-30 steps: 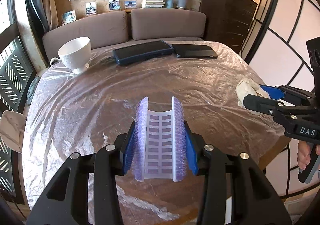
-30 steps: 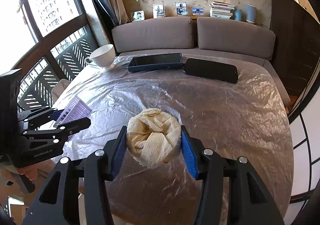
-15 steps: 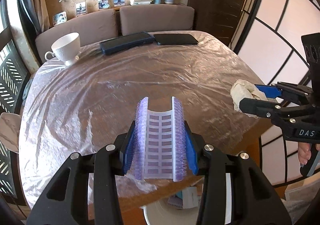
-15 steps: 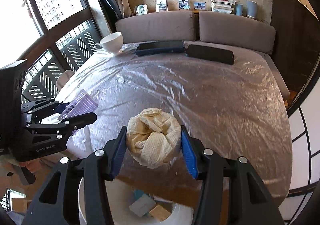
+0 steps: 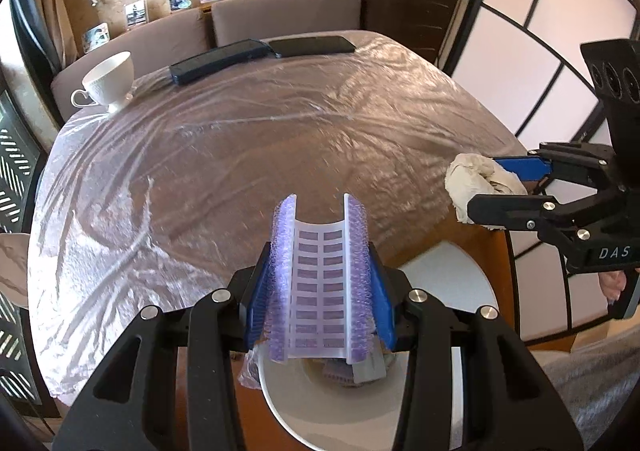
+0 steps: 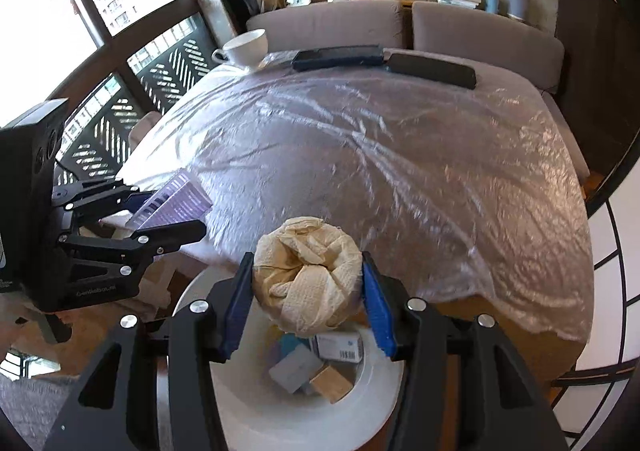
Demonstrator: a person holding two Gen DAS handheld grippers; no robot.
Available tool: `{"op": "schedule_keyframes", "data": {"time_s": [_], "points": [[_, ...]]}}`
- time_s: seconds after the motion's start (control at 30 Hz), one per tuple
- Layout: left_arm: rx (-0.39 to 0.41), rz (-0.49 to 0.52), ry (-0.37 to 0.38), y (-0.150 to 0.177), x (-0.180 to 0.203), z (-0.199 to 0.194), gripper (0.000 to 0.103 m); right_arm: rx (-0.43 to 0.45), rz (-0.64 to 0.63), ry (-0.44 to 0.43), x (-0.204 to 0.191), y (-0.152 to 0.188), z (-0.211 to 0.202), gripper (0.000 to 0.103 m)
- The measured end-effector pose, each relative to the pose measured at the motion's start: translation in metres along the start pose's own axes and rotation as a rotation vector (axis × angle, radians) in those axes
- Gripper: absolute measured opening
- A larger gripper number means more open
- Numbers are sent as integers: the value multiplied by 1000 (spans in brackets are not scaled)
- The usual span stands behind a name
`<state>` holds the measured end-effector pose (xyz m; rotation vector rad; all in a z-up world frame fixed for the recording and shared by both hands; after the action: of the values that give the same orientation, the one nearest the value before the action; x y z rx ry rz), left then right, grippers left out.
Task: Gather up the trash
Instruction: 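Carry the hair roller with the left tool while the right tool carries the cloth over the bin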
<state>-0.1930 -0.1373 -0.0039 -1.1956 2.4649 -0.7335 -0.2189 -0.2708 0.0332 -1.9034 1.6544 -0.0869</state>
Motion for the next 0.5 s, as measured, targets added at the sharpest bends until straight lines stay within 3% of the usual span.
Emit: {"op": "schedule_keyframes", "data": {"time_s": [0.5], "points": [[-61, 87, 54, 31, 35, -2, 45, -108, -59, -37, -7, 42, 9, 50]]}}
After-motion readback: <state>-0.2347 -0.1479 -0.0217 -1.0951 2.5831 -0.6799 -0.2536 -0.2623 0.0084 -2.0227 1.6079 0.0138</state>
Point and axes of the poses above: each gripper's, at about its wrist camera, not at the fingertips, and z roughly the way its jaws point, x to its right, y to its underside, the point moved 6 cm from there along z, roughly the way its jaws point, and after that the axes turned 12 degrees about z, right-handed, at the moved point
